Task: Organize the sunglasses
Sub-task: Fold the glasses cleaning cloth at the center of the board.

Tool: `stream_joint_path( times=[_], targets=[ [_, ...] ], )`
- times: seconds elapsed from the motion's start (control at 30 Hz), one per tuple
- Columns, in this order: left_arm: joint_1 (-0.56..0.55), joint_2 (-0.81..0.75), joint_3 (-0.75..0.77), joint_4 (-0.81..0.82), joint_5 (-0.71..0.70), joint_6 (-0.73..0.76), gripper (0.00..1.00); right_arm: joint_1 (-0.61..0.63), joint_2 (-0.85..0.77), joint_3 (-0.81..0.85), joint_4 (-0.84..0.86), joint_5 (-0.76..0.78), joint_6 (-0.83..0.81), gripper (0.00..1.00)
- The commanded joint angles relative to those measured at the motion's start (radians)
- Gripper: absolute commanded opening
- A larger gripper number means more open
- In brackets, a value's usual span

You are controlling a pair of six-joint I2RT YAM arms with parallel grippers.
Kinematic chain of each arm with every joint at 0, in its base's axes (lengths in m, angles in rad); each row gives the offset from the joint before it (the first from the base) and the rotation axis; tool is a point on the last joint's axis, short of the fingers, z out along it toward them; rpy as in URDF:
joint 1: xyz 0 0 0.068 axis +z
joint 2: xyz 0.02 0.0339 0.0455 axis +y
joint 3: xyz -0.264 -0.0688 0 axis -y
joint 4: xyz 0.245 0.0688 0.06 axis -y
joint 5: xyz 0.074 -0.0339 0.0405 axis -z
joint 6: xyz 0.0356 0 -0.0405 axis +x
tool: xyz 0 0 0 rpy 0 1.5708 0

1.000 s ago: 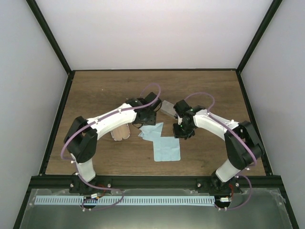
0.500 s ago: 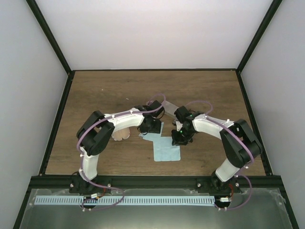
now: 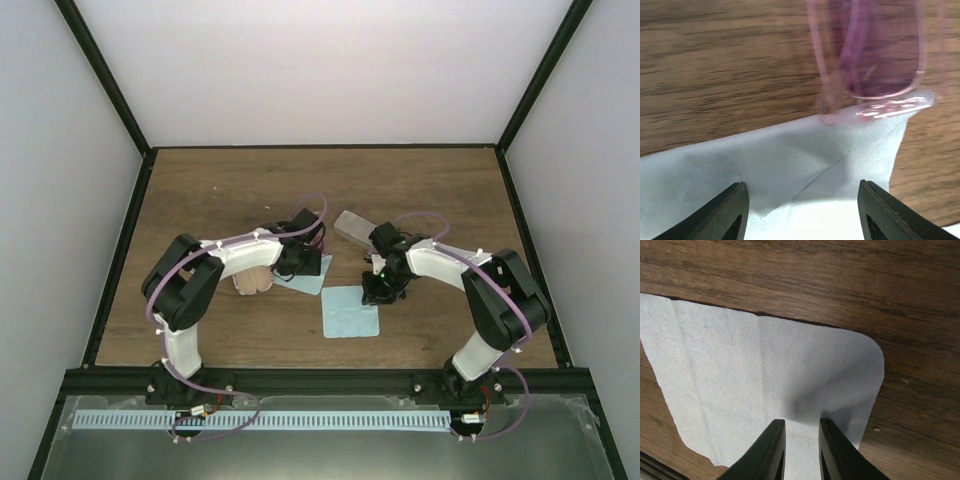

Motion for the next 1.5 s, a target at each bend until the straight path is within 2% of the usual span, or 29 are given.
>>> stream_joint_path(
  times=[0.0,0.1,0.23,0.3,0.43,0.47,0.5,0.53,0.6,0.63,0.9,1.47],
  targets=[
    [0.038,0.019,-0.083,-0.105,-0.087,0.008,0.62,-0.012,-0.001,-0.007,0.011,0.032,-0.011,0.20],
    [0.039,-0.013,-0.066,-0.101,-0.072,0.001,0.62,-0.012,-0.019,0.016,0.000,0.026,-0.019,0.23],
    [0.038,-0.071,0.021,-0.121,-0.057,-0.001,0.64,-0.012,-0.069,0.093,-0.055,0.038,-0.026,0.37],
    [0.038,-0.101,0.076,-0.133,-0.059,-0.010,0.66,-0.012,-0.088,0.139,-0.080,0.052,-0.026,0.40],
    [0.020,-0.151,0.154,-0.140,-0.070,-0.035,0.78,-0.012,-0.094,0.198,-0.109,0.106,-0.021,0.43],
    [0.009,-0.165,0.162,-0.138,-0.081,-0.042,0.87,-0.012,-0.092,0.200,-0.109,0.130,-0.016,0.43],
    [-0.005,-0.173,0.167,-0.134,-0.085,-0.048,0.91,-0.012,-0.088,0.202,-0.112,0.157,-0.011,0.43],
    [-0.016,-0.174,0.169,-0.131,-0.081,-0.055,0.91,-0.012,-0.079,0.201,-0.114,0.180,-0.006,0.43],
    [-0.038,-0.152,0.178,-0.153,-0.047,-0.081,0.74,-0.012,-0.062,0.193,-0.113,0.232,0.004,0.41],
    [-0.052,-0.139,0.179,-0.159,-0.033,-0.094,0.72,-0.012,-0.053,0.189,-0.110,0.250,0.006,0.41],
    [-0.164,-0.045,0.165,-0.141,-0.004,-0.160,0.67,-0.013,-0.006,0.167,-0.091,0.324,0.007,0.36],
    [-0.164,0.070,0.088,-0.050,0.073,-0.155,0.61,-0.008,0.025,0.088,-0.018,0.282,-0.004,0.29]
  ],
)
